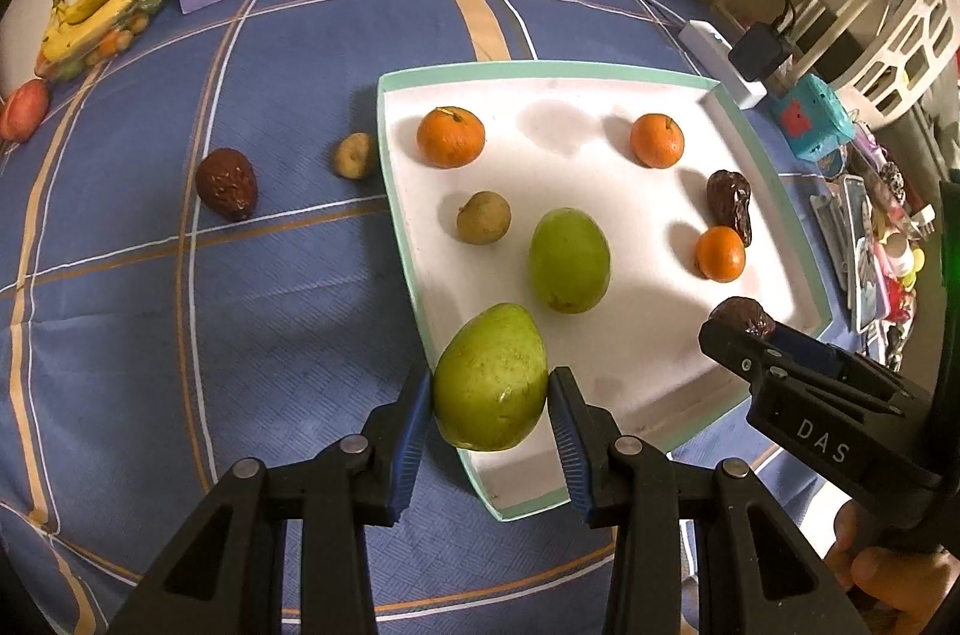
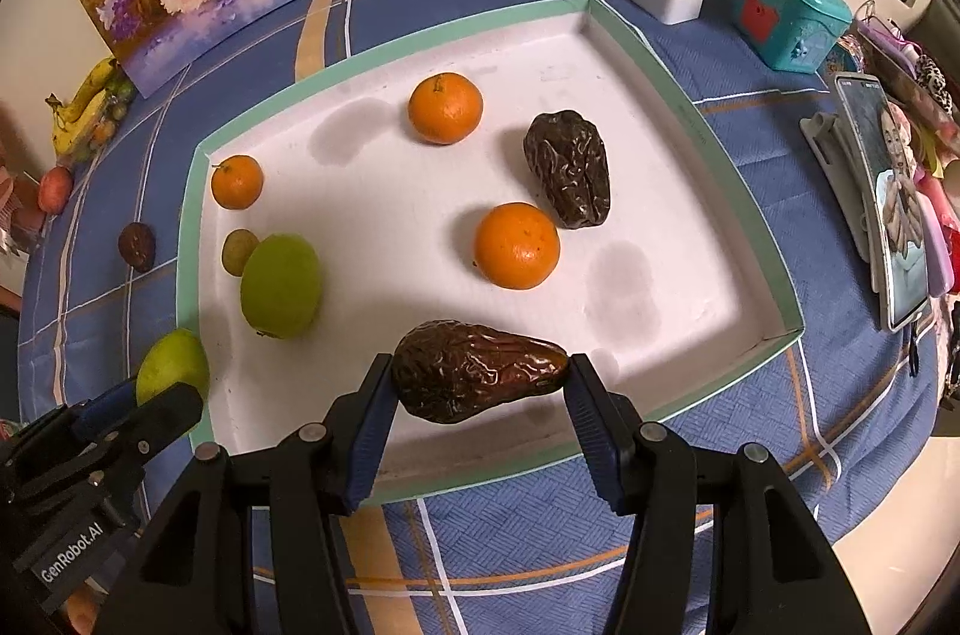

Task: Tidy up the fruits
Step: 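Carry the pear into the tray and release while the right tool drops the date there, then lift both open tools out of the tray toward the remaining fruits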

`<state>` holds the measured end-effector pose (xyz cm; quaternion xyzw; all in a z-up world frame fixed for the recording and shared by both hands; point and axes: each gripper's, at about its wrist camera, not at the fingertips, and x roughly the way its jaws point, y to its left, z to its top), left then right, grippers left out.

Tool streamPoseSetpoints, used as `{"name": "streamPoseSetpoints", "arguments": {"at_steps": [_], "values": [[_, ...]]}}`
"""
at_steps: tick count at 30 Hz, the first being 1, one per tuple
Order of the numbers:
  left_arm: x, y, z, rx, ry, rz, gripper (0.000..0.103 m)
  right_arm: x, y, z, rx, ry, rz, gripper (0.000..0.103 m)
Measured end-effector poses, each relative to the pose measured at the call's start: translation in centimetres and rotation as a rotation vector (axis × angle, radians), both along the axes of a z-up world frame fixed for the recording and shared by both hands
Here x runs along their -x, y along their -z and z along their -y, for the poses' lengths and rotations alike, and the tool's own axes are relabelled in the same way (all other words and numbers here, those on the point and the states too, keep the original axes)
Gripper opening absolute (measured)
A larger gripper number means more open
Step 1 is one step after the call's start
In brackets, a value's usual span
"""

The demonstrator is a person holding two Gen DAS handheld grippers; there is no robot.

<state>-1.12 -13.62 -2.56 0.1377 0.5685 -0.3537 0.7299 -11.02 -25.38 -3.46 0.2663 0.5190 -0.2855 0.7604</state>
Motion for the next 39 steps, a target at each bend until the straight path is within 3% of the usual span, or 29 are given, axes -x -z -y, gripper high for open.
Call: {"name": "streamPoseSetpoints", "arguments": {"at_steps": [20, 32, 35, 37, 39], "values": [[0.4, 0.4, 0.3, -0.019, 0.01, 0.005, 0.043, -0.4, 1.0, 0.0, -0.01, -0.007, -0.032, 0.058], [-1.3, -0.6, -1.2, 0.009, -0.058, 0.011, 0.043, -0.4, 0.5, -0.1, 0.011, -0.004, -0.012, 0.058], [-2.1, -0.8, -2.1, 0.004, -0.103, 0.025, 0.05, -0.5, 0.3, -0.1, 0.019, -0.008, -0.005, 0.06], [-2.6, -0.9, -2.7, -0.003, -0.134, 0.035, 0.061, -0.7, 0.2, -0.2, 0.03, -0.015, -0.006, 0.068], [-3.4, -0.9, -3.5, -0.022, -0.177, 0.051, 0.068, -0.9, 0.0, -0.4, 0.041, -0.027, -0.003, 0.069]]}}
